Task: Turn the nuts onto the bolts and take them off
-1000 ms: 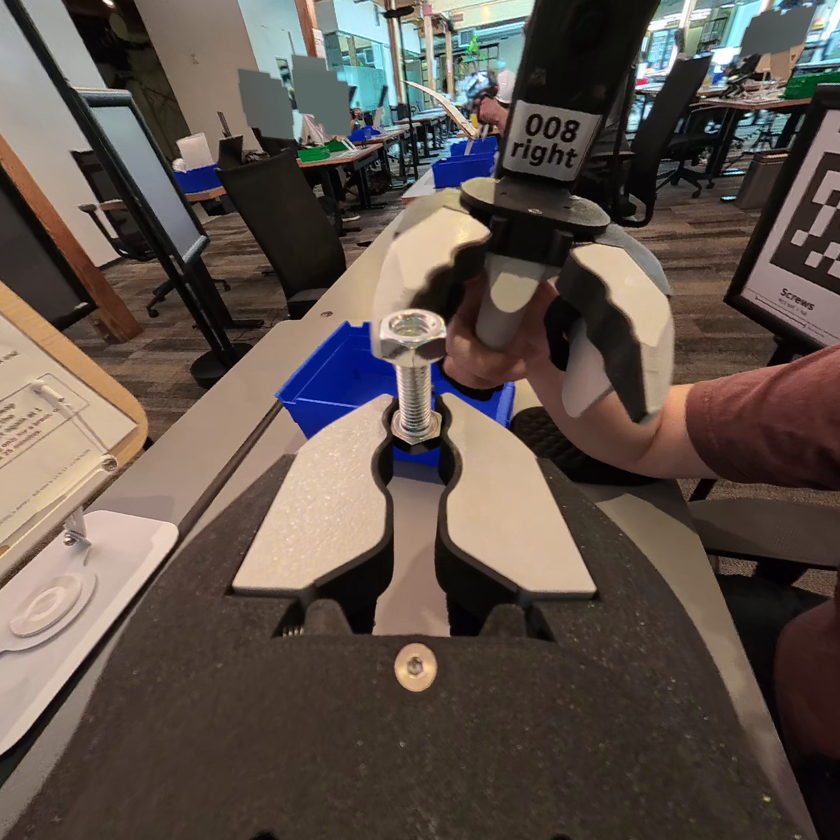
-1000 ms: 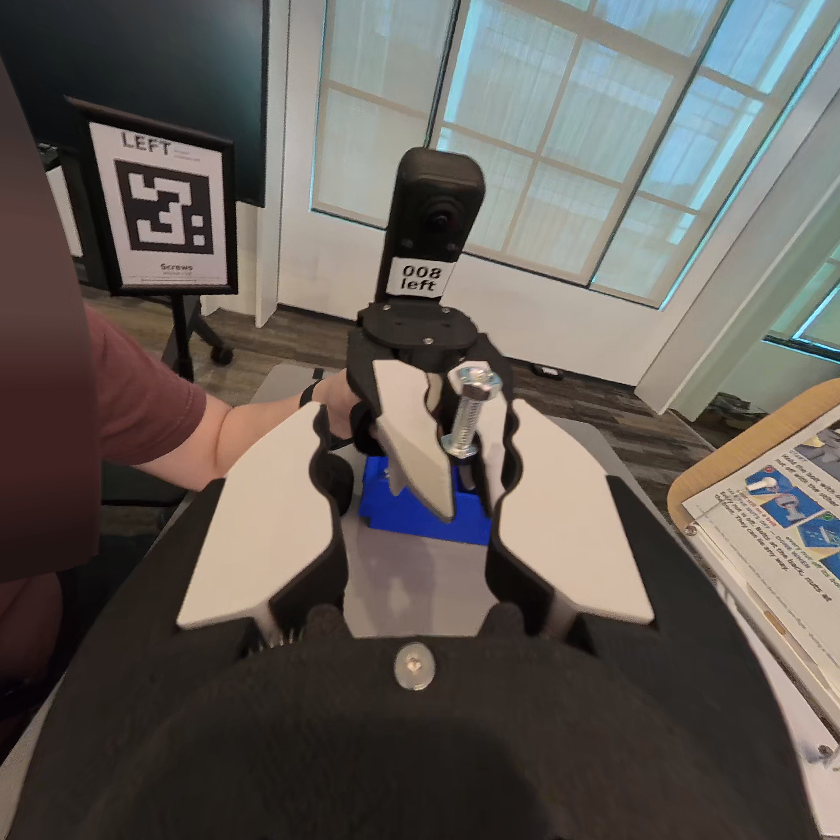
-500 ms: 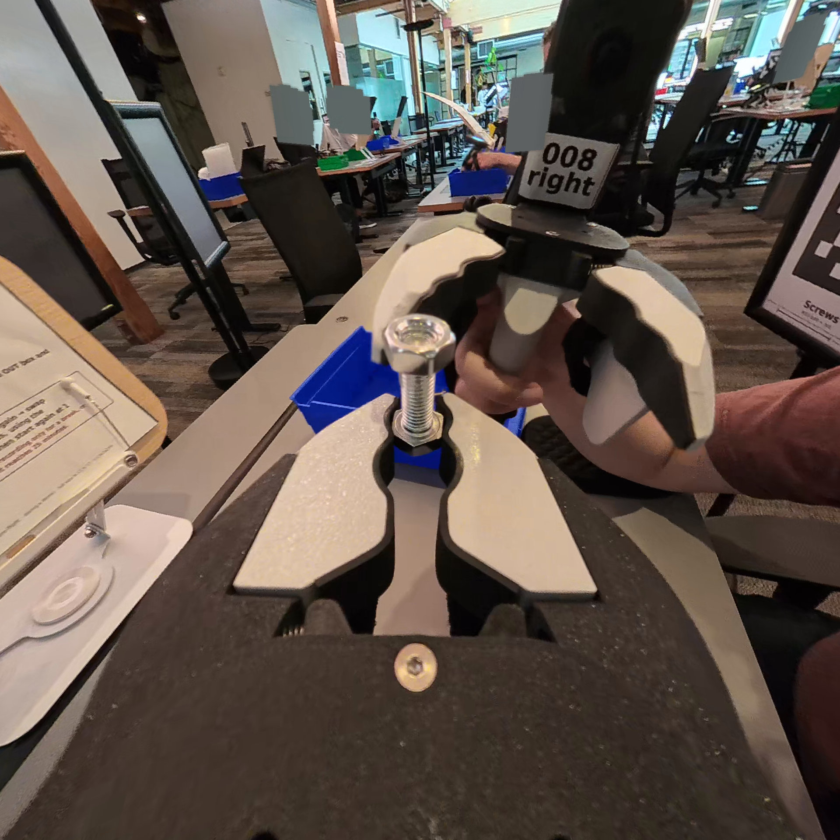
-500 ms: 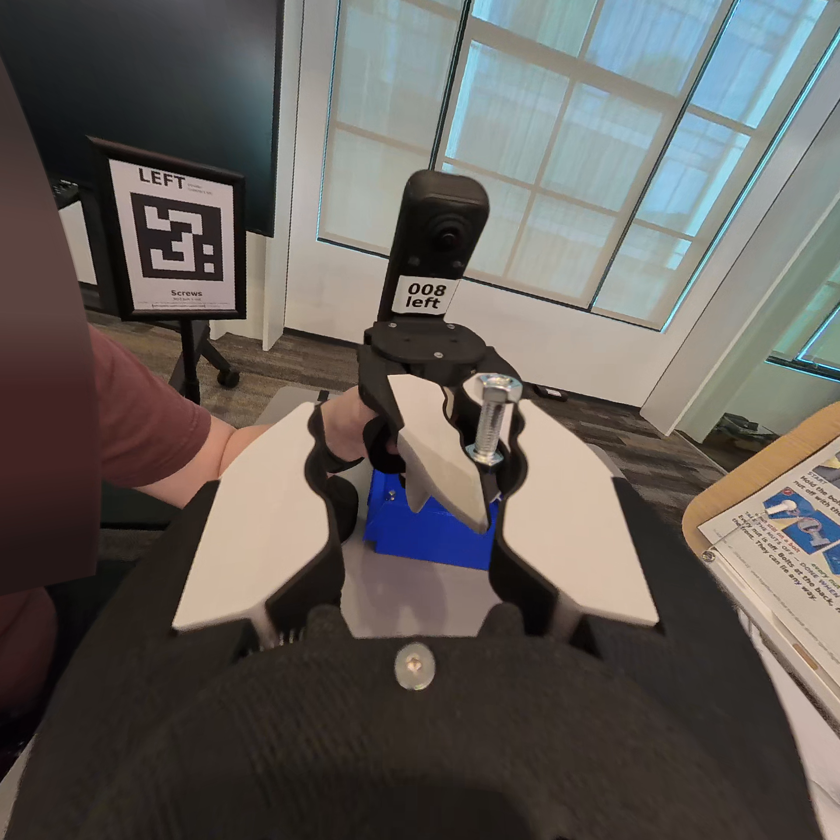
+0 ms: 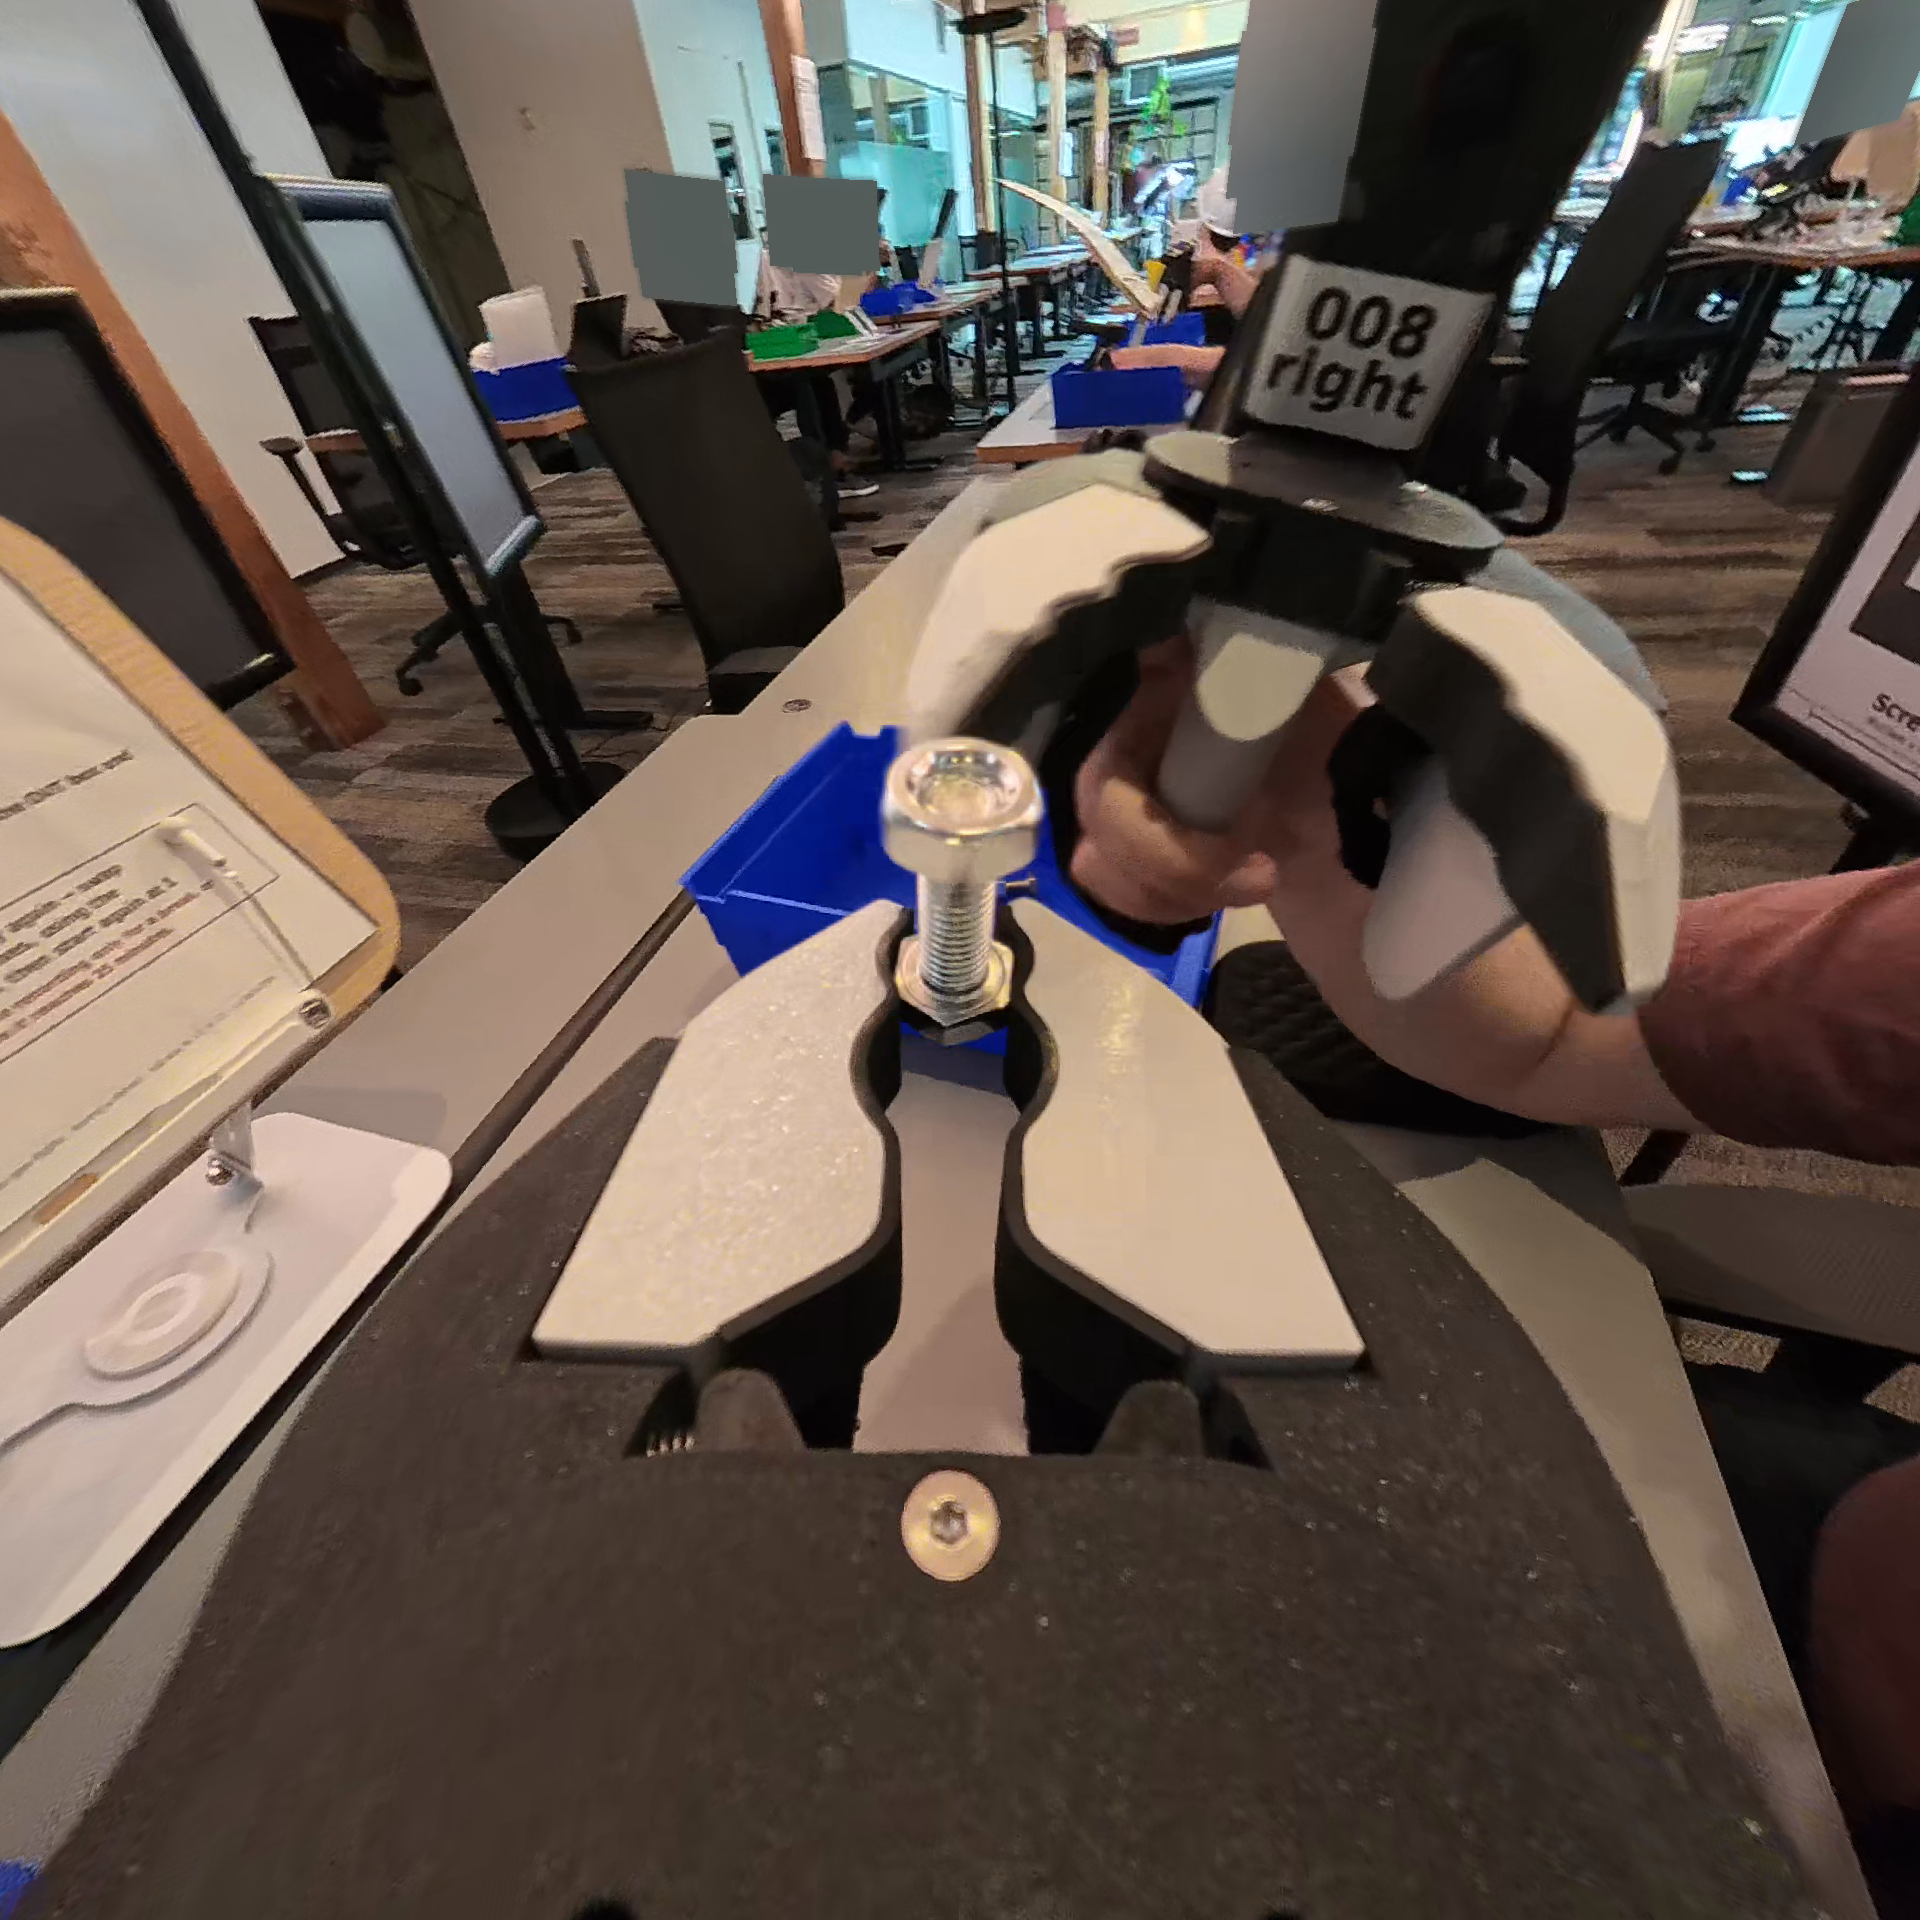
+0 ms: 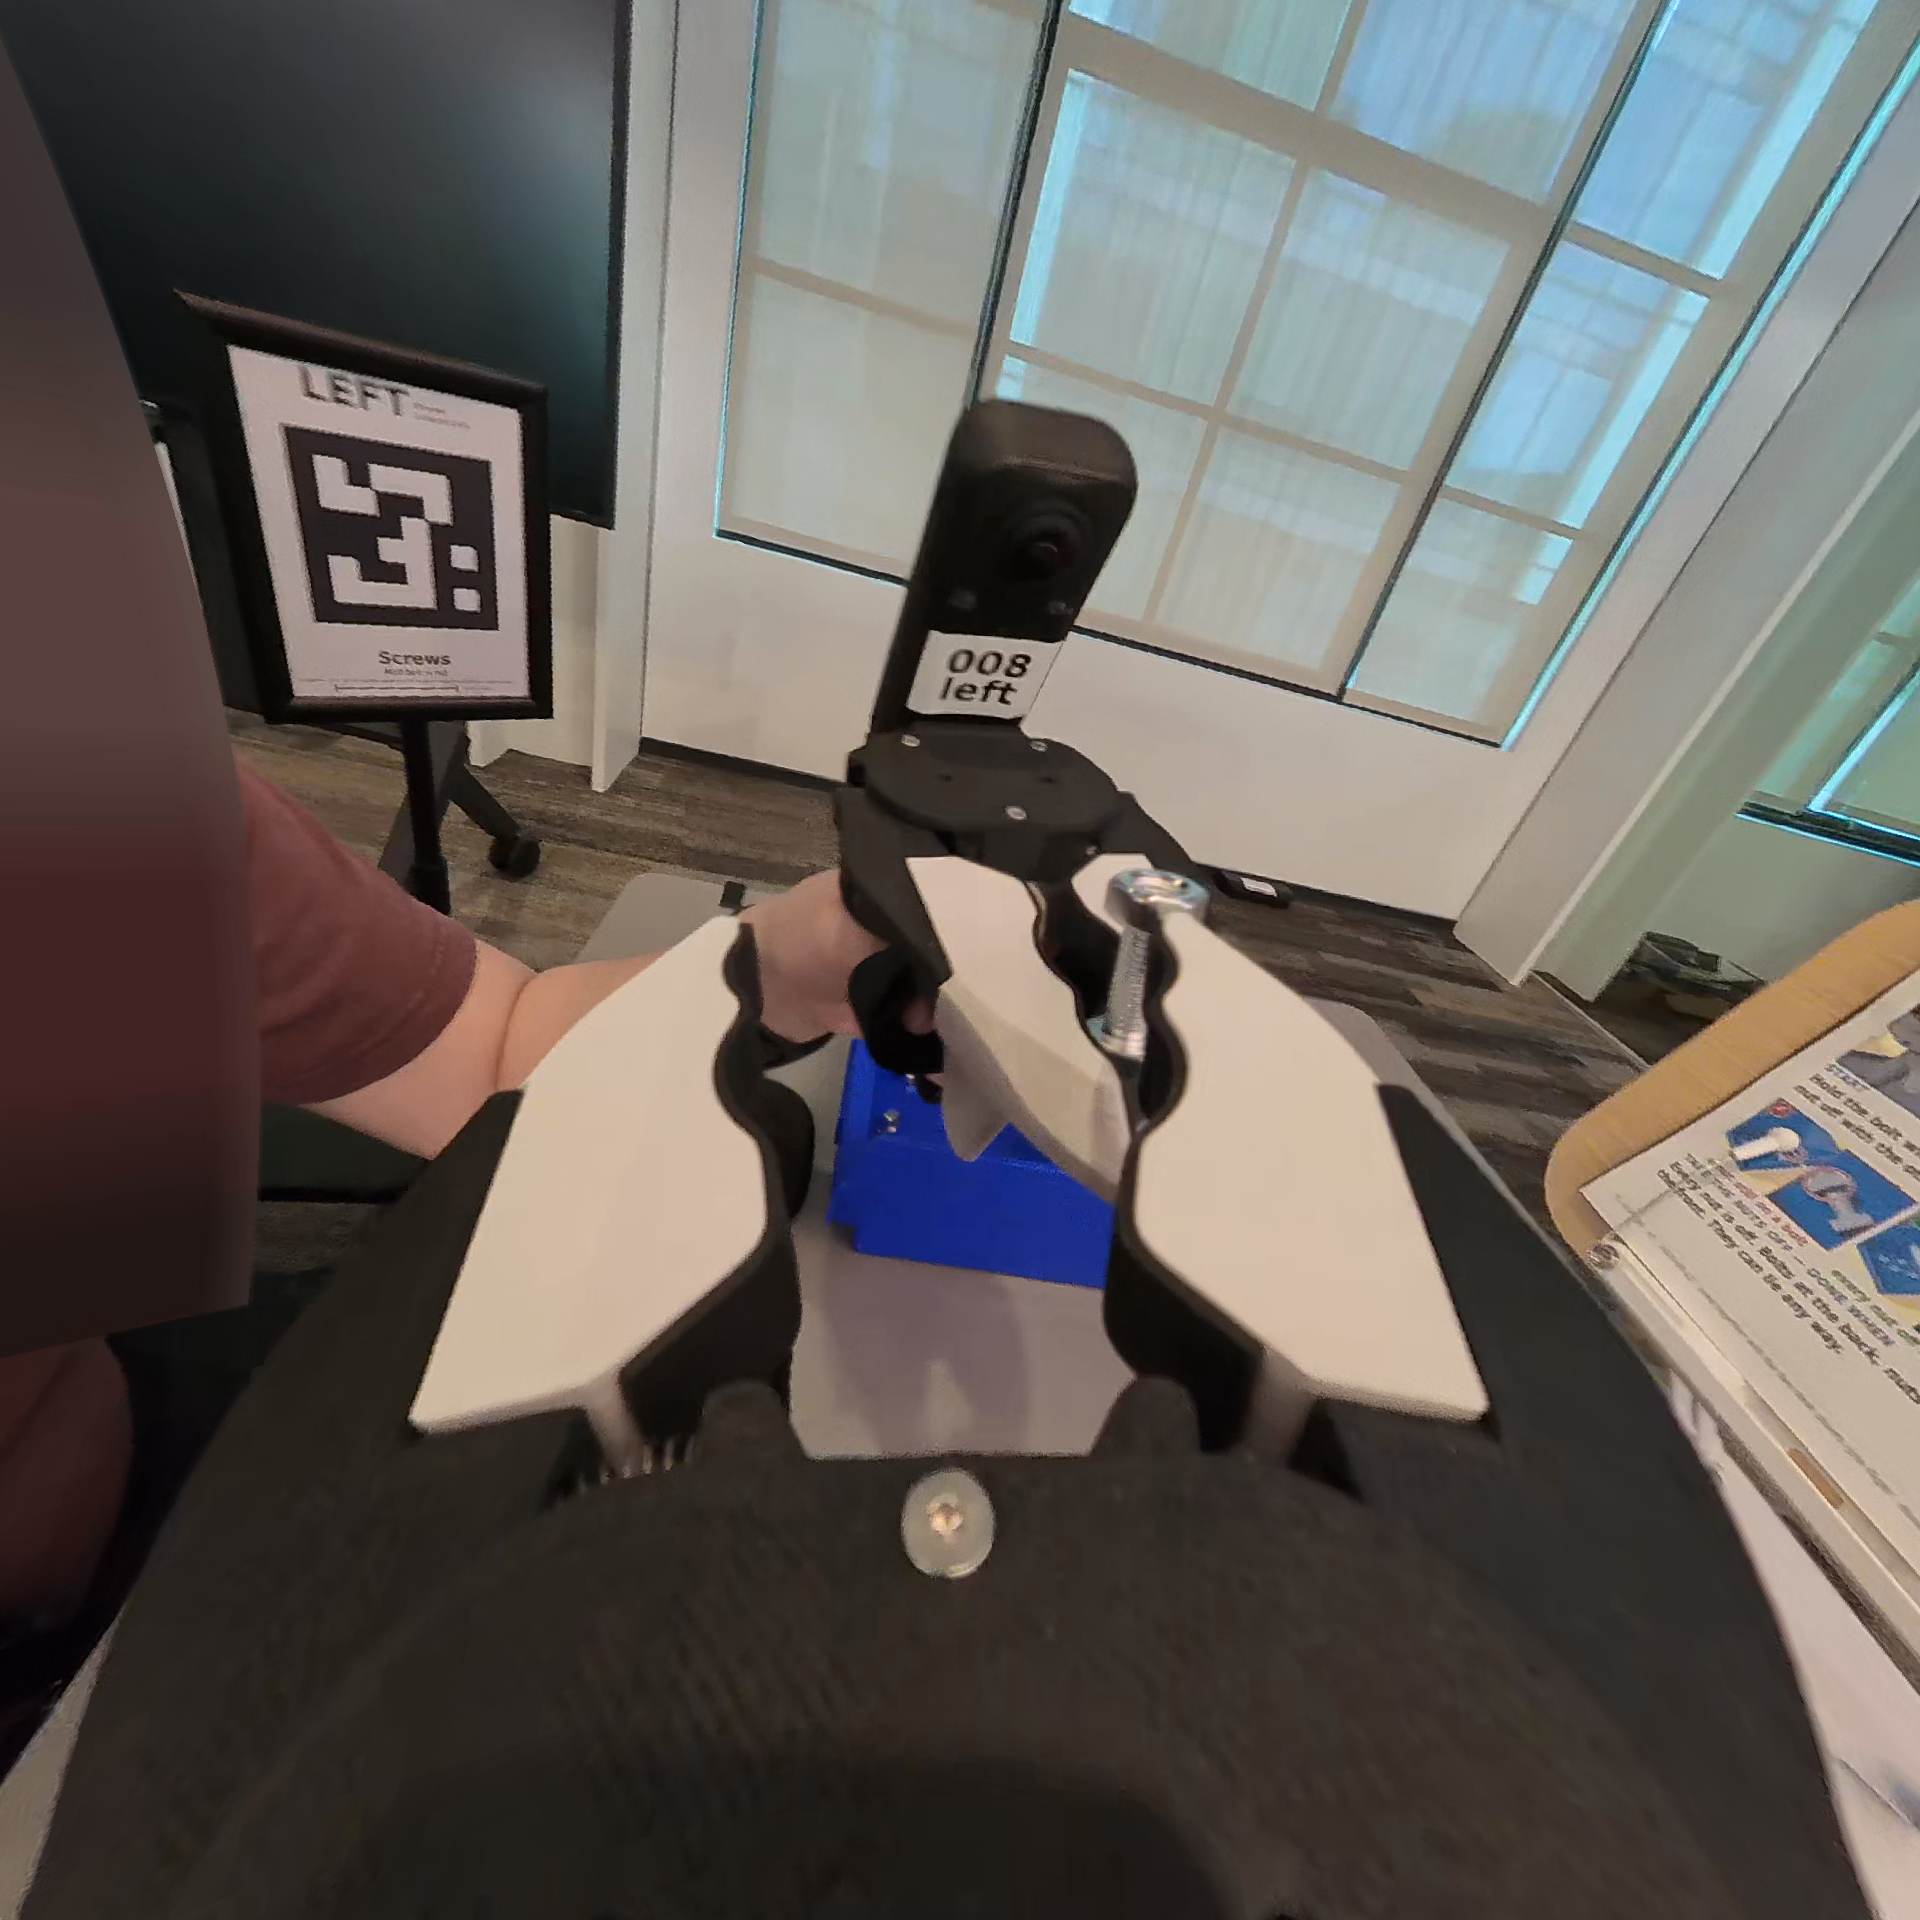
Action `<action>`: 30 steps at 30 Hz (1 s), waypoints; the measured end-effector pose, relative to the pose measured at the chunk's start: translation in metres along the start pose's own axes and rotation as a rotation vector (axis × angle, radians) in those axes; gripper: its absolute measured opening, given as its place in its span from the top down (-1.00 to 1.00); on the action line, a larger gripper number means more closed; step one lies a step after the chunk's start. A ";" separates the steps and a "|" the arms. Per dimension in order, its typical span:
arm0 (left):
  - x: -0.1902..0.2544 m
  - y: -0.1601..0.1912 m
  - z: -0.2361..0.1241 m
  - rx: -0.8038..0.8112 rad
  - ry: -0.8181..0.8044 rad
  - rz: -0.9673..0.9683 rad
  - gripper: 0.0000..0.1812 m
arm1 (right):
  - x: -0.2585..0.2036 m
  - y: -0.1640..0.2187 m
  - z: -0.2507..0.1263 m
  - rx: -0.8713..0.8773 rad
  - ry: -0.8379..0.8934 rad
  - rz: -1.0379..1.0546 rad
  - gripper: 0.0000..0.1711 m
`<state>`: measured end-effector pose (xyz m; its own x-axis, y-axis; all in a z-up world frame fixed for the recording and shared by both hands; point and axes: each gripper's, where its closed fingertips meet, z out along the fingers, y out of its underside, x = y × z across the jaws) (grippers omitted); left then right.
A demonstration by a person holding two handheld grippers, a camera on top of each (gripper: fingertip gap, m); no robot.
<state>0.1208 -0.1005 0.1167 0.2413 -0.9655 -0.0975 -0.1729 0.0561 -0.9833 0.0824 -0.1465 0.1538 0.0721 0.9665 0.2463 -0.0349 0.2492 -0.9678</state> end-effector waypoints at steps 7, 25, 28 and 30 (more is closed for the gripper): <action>0.016 0.002 0.006 -0.022 0.056 0.040 0.84 | 0.008 0.000 0.004 0.038 0.041 0.014 0.07; 0.011 0.009 0.011 -0.062 0.015 0.036 0.84 | 0.001 0.012 0.011 -0.057 0.028 -0.024 0.05; -0.003 0.004 0.000 -0.034 -0.011 -0.022 0.84 | -0.001 0.008 0.000 -0.085 0.022 -0.044 0.28; -0.010 0.003 -0.005 -0.022 -0.023 -0.048 0.84 | -0.002 0.006 -0.005 -0.089 0.008 -0.002 0.28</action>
<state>0.1131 -0.0918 0.1153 0.2713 -0.9610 -0.0543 -0.1813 0.0044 -0.9834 0.0866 -0.1468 0.1473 0.0797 0.9654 0.2483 0.0537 0.2445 -0.9681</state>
